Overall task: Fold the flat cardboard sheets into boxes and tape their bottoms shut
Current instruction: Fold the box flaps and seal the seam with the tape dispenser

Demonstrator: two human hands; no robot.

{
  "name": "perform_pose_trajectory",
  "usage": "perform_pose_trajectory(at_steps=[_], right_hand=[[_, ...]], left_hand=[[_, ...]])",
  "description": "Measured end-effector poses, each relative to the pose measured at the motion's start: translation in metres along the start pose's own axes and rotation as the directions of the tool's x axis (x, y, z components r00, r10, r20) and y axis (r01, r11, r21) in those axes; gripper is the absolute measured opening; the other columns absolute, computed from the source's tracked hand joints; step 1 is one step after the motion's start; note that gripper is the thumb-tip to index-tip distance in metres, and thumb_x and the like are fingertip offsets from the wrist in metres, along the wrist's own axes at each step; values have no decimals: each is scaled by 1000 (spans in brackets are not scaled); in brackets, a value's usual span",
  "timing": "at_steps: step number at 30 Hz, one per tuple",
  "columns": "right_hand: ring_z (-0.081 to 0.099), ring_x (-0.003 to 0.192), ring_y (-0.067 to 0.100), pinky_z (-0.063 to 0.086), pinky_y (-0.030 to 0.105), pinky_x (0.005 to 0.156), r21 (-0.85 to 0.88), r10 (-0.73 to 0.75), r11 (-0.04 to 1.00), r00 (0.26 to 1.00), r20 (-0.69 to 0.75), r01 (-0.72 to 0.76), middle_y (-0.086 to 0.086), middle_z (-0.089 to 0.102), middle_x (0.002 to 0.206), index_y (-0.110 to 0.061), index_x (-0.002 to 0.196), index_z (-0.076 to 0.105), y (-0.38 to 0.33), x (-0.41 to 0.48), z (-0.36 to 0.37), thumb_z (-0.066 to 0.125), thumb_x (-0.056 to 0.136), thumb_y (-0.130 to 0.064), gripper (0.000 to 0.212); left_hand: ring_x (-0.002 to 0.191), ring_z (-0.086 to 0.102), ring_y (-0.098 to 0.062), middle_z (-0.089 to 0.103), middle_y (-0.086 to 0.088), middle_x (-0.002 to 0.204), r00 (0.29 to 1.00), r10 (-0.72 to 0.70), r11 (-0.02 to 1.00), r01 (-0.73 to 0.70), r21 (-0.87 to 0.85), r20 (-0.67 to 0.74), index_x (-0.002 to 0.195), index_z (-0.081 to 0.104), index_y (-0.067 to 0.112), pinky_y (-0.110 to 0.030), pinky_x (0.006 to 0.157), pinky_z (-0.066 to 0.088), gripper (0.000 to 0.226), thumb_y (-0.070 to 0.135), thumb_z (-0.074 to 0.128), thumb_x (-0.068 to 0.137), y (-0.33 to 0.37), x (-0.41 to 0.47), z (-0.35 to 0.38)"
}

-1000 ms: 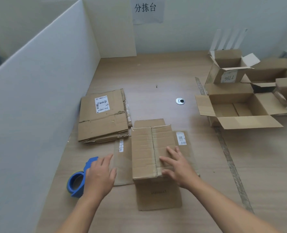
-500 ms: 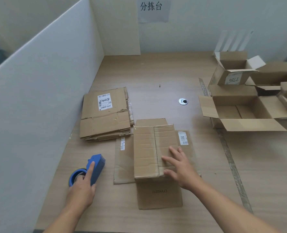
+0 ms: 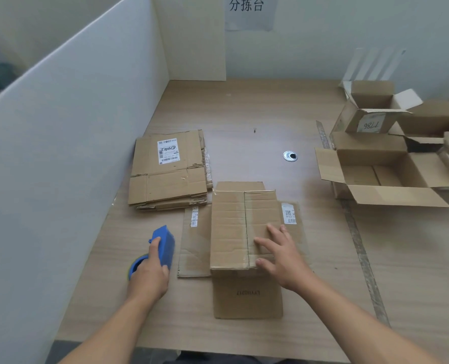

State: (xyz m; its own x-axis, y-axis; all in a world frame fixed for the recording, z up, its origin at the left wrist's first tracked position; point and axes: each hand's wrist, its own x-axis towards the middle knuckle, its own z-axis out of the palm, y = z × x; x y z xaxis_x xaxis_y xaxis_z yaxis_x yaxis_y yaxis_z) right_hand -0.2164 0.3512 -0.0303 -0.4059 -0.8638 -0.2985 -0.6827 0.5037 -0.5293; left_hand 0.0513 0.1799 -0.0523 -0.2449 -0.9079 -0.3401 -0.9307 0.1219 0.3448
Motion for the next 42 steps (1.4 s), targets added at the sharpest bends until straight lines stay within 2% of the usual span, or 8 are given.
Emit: perform_pose_trajectory(at_steps=[8, 14, 17, 21, 25, 29, 37, 42], right_hand=[[-10, 152, 17, 15, 49, 119, -42, -16, 999, 1000, 6, 16, -5, 11, 164, -37, 141, 47, -8, -2, -7, 56, 96, -44, 46], [51, 121, 12, 37, 27, 104, 211, -100, 965, 964, -244, 154, -2, 61, 126, -21, 135, 58, -27, 1, -23, 57, 98, -32, 39], [56, 108, 2, 43, 24, 94, 328, -76, 934, 974, -212, 144, -10, 63, 114, -30, 133, 58, -38, 2, -32, 60, 96, -32, 37], [58, 105, -4, 47, 23, 92, 448, -67, 881, 977, -202, 153, -17, 63, 109, -37, 128, 59, -49, 4, -40, 64, 94, -32, 34], [58, 105, -6, 47, 21, 92, 460, -127, 870, 982, -137, 176, -17, 63, 113, -42, 130, 56, -52, 5, -50, 63, 95, -31, 38], [58, 109, -6, 46, 23, 96, 419, -227, 885, 974, 11, 201, -16, 66, 118, -41, 129, 59, -49, 4, -58, 58, 99, -28, 33], [58, 115, -3, 50, 35, 98, 478, -300, 848, 951, 77, 229, -24, 65, 118, -50, 121, 59, -45, -4, -69, 58, 97, -28, 33], [62, 108, -3, 51, 35, 97, 480, -255, 855, 965, 60, 197, -17, 70, 110, -30, 114, 69, -35, -4, -69, 62, 96, -26, 20]], left_hand=[[79, 55, -30, 58, -5, 92, 990, -7, 983, -18, -181, -139, 150, 26, 33, -37, 69, 44, 58, 37, 51, 98, 18, 0, -26], [78, 59, -33, 64, -2, 94, 943, 271, 940, -302, -159, -190, 147, 29, 40, -40, 74, 47, 58, 35, 57, 96, 35, -14, -46], [72, 61, -33, 62, 5, 92, 856, 473, 858, -501, -112, -206, 142, 31, 48, -36, 64, 44, 58, 39, 58, 92, 38, -20, -52], [63, 64, -23, 72, 8, 108, 622, 745, 655, -751, 84, -240, 138, 41, 38, -33, 49, 52, 56, 47, 50, 84, 42, -27, -50], [57, 54, -19, 65, 3, 82, 434, 864, 482, -859, 174, -254, 140, 43, 30, -34, 44, 47, 52, 37, 56, 90, 46, -32, -44], [60, 54, -20, 64, -1, 87, 254, 944, 307, -912, 271, -213, 142, 40, 29, -35, 49, 46, 51, 30, 59, 94, 45, -30, -42], [63, 56, -20, 64, -1, 89, 205, 961, 253, -926, 282, -187, 141, 39, 31, -34, 53, 47, 51, 29, 59, 95, 51, -28, -42], [63, 54, -19, 62, 1, 89, 200, 964, 239, -940, 245, -173, 142, 41, 27, -34, 53, 47, 58, 25, 67, 90, 53, -29, -41]])
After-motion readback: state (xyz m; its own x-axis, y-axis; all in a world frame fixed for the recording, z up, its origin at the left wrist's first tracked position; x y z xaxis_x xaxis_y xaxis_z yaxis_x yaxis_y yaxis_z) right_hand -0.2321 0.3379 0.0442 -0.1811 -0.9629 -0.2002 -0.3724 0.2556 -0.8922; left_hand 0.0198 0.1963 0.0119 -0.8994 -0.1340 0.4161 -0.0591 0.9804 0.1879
